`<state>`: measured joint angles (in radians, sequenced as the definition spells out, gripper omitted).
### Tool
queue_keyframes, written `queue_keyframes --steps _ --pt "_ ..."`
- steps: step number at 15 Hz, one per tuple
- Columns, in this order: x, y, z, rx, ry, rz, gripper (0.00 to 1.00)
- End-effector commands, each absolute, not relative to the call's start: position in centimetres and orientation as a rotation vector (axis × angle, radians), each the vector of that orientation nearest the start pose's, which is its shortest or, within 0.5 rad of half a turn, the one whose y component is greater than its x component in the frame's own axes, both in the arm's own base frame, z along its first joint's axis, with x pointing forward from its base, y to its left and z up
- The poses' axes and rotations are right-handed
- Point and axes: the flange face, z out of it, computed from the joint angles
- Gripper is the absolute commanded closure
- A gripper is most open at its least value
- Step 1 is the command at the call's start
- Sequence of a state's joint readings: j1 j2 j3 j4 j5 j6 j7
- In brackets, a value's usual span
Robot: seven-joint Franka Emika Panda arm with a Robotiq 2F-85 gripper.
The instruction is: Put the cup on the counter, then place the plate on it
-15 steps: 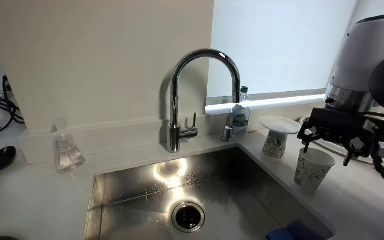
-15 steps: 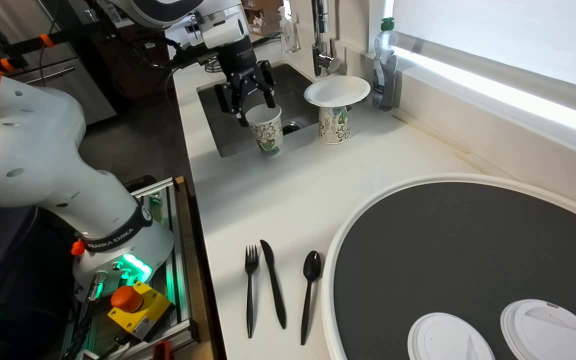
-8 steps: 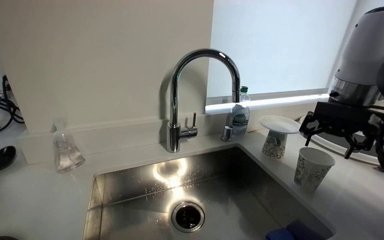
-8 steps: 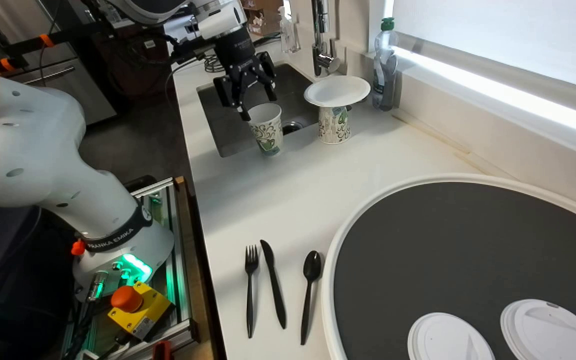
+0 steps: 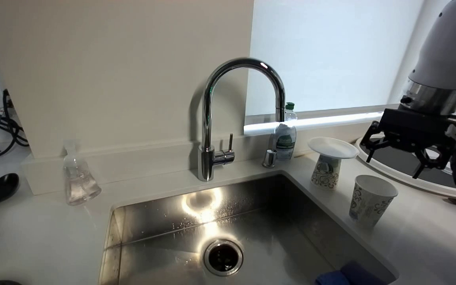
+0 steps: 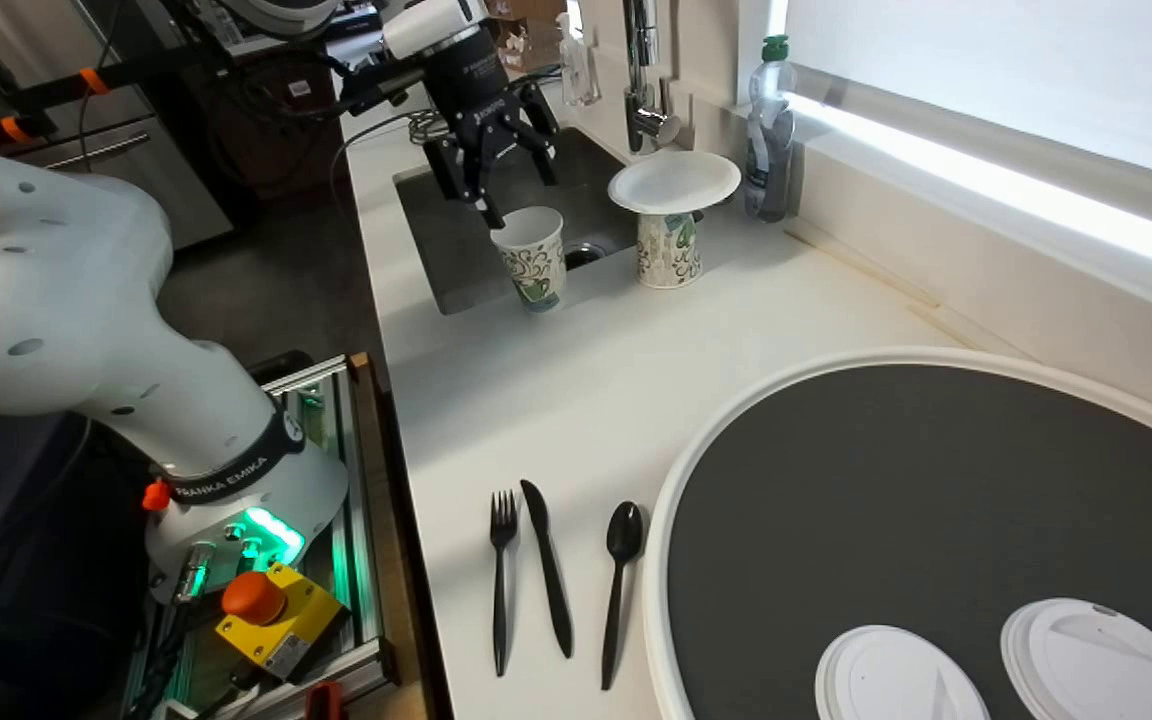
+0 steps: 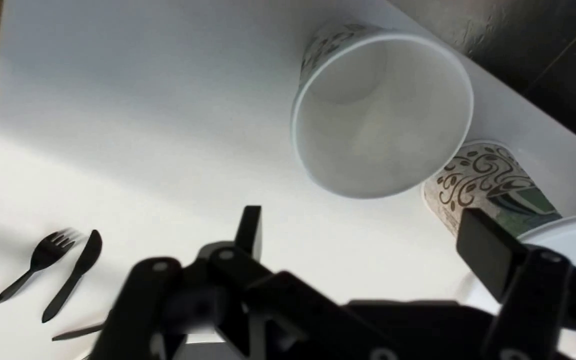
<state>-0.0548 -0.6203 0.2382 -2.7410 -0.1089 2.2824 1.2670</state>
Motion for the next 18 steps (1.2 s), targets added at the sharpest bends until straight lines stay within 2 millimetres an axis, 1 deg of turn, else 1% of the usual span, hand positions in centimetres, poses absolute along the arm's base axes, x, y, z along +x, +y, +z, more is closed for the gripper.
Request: queue_keyframes --steps 1,6,14,18 --pt "35.8 4.3 40.8 -2.711 1.640 -0.425 0.00" --pt "37.2 3.2 40.2 -2.651 1.666 -0.444 0.00" --pt "39.0 3.1 38.4 -2.610 1.630 -0.483 0.00" --pt "39.6 2.5 37.4 -2.598 1.632 -0.493 0.00"
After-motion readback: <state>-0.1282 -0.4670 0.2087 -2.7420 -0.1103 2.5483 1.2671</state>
